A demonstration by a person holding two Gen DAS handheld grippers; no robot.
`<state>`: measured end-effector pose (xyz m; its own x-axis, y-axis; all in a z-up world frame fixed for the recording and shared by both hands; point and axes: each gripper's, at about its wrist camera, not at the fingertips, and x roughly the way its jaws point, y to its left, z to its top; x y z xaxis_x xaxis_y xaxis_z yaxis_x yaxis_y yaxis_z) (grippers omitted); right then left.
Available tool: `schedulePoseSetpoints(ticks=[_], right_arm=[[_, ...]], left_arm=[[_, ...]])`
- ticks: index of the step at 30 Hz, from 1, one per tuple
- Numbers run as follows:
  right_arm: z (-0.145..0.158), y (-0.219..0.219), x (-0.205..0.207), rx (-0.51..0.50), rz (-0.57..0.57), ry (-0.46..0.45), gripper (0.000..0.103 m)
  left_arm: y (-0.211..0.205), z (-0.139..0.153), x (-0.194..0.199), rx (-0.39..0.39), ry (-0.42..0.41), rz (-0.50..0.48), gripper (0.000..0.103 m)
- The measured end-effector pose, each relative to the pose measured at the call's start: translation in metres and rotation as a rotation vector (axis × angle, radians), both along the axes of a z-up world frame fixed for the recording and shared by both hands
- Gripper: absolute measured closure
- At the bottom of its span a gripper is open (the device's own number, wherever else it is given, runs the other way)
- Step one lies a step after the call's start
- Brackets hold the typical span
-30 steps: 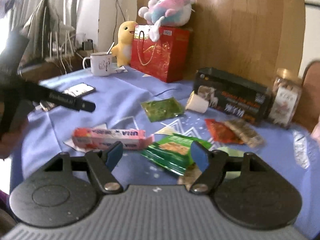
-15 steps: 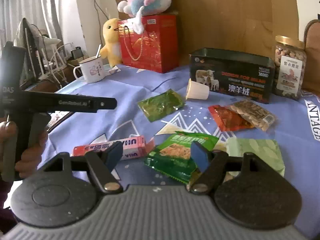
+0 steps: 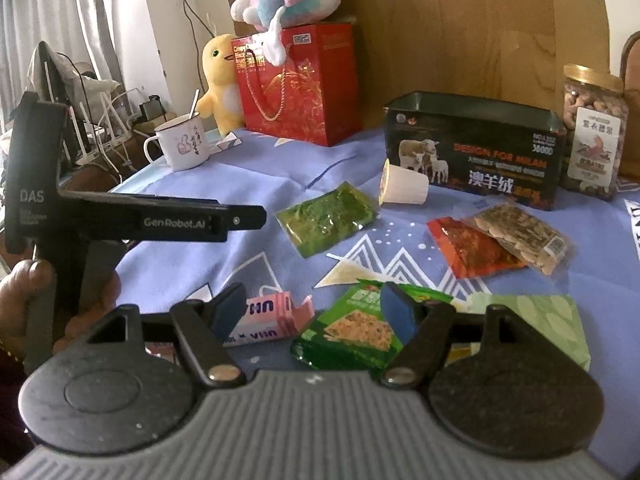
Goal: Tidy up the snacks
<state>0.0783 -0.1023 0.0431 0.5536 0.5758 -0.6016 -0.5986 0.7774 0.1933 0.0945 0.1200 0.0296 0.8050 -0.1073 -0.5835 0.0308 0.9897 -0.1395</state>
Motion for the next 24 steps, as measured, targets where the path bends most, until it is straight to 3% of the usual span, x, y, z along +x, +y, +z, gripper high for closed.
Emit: schedulePoseSetpoints(ticks=[14,21,24], right_arm=[[-0.007,0.002,0.009,0.014,0.014,0.026,0.027],[-0.005,0.01,-0.005,0.013,0.147,0.041,0.027],[0.001,0.012,-0.014,-0.051,0.189,-0.02,0.027]], left_arm=[[-0.001,-0.002,0.005,0.007,0.021,0.011,0.037],[0.012,0.004,0.0,-0.034,0.012,0.037,0.037],[0.031,0.013,-0.016,-0.06,-0.004,0.054,0.033]])
